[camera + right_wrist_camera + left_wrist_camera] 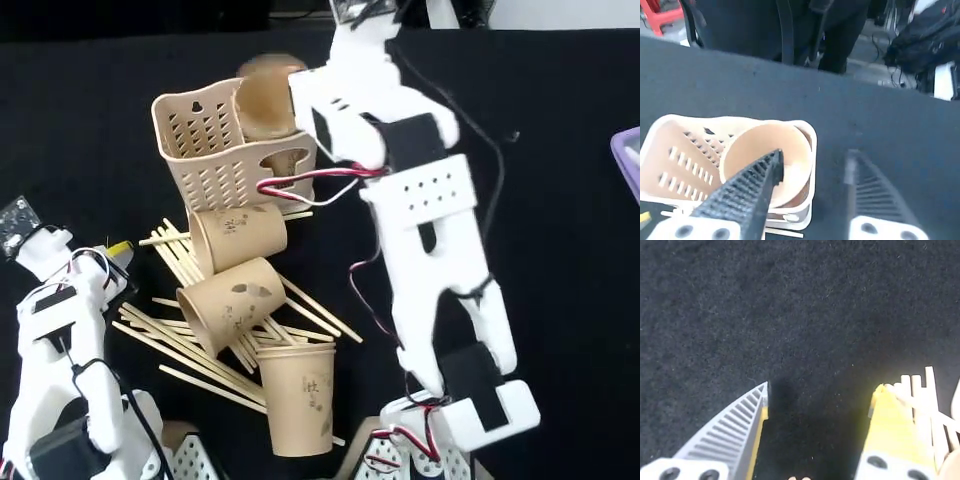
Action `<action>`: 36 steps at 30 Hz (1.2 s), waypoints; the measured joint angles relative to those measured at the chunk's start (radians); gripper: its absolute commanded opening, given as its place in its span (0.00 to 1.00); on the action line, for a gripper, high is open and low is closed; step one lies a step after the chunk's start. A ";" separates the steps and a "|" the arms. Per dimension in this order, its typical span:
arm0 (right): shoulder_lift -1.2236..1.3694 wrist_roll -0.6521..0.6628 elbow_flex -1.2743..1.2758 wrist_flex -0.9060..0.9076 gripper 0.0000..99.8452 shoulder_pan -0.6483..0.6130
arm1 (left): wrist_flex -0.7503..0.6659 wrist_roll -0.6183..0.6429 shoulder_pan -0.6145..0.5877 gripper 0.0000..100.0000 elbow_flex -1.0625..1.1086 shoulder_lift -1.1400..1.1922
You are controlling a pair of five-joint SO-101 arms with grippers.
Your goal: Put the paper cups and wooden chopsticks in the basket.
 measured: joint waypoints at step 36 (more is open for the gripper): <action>-0.379 0.043 0.937 0.009 0.21 -0.697 | 0.000 0.204 -0.222 0.32 0.000 0.000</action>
